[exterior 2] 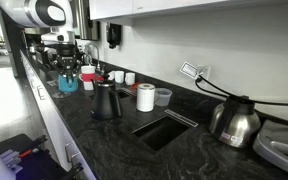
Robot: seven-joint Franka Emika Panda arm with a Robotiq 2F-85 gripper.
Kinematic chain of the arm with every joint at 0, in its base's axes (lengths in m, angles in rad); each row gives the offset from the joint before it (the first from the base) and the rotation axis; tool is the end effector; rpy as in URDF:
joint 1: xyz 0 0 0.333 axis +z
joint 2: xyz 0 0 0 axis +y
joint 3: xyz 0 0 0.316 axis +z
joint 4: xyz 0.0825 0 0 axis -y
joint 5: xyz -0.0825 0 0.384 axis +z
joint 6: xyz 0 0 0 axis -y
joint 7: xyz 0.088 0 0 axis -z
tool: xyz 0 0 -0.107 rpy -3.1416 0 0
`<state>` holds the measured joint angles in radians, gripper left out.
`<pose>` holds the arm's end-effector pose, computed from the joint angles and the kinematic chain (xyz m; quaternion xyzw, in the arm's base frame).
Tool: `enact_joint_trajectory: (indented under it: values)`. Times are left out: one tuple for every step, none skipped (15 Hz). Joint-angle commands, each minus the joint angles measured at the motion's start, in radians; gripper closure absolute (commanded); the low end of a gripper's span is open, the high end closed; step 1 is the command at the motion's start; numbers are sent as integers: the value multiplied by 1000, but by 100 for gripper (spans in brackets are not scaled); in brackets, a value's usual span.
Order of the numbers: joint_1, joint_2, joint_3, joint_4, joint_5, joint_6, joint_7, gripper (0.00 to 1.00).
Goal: Move the Green cup to the right
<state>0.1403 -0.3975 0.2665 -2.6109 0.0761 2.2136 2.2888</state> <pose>0.3670 0.1574 0.3798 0.5617 -0.8271 0.0190 0.0097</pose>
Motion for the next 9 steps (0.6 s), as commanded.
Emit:
enact_joint_trajectory:
  values:
    - [-24,27,9,-27,4,77,75,96]
    - [-25,37,10,-39,2,95,95,96]
    - [-18,50,6,-47,16,109,103,96]
    - [-13,59,7,-55,20,129,116,96]
    - [-10,68,8,-64,20,153,128,96]
    - [-10,79,13,-68,6,172,141,96]
    - [-10,87,19,-71,-7,181,152,96]
    - [-10,95,25,-72,-21,191,159,96]
    - [-6,102,29,-72,-24,199,159,96]
